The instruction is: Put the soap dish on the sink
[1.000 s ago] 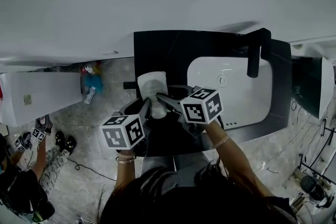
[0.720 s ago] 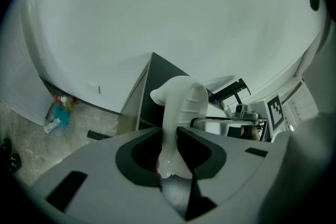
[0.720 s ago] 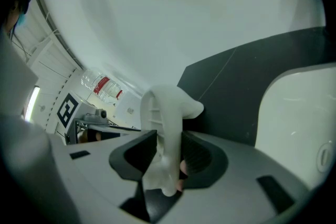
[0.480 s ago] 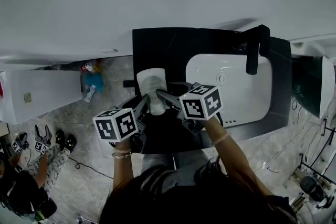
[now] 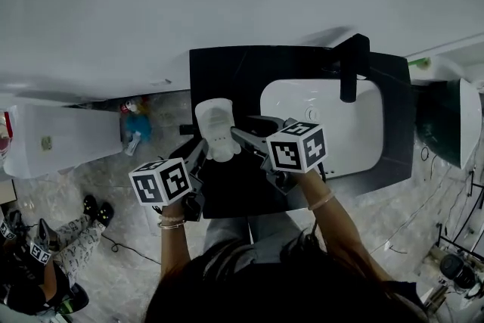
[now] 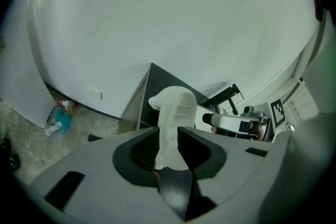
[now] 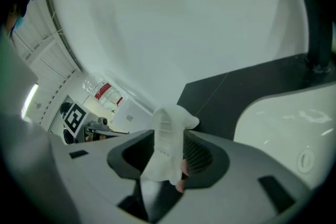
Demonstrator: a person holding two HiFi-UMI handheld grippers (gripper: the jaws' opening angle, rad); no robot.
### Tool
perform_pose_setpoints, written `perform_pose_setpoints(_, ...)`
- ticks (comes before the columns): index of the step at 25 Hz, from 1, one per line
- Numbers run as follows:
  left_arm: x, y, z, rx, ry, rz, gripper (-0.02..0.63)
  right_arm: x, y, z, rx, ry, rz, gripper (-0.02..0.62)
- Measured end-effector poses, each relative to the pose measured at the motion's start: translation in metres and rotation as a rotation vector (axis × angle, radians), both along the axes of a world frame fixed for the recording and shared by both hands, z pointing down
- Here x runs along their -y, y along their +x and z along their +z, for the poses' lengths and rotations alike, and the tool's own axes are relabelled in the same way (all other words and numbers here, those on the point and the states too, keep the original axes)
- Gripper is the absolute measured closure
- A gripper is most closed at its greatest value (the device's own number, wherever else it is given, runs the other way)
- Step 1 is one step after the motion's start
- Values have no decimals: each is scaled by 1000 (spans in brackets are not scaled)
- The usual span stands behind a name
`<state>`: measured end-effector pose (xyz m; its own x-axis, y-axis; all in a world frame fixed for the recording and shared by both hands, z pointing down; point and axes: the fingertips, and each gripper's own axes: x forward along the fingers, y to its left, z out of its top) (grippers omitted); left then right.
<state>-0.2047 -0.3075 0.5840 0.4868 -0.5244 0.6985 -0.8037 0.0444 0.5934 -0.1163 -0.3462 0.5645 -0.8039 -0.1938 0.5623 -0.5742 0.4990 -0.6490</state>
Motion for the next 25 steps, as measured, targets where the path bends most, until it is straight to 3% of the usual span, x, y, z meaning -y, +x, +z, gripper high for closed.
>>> perform_pose_setpoints(6,-11,-1,-82,-7,169,-50,514,-12,9,-69,32,109,31,431)
perform_pose_setpoints(10,-16,3,-141,-6,308,-67,517,-22,14,-118,40,210,44,483)
perform_pose_setpoints(12,-20,4,-165,2,367,-85,598,-28,17,-140,47,256,52,519)
perform_pose_setpoints(14,-28,5,-185,20,405,-86,603,-37,18,-158,64,282,55,537)
perform_pose_setpoints(17,-40,12,-204,36,427,-67,604,-49,19,-178,87,308,57,557)
perform_pose_setpoints(25,-87,32,-191,-2,344,-51,603,-73,34,-196,57,347,94,575)
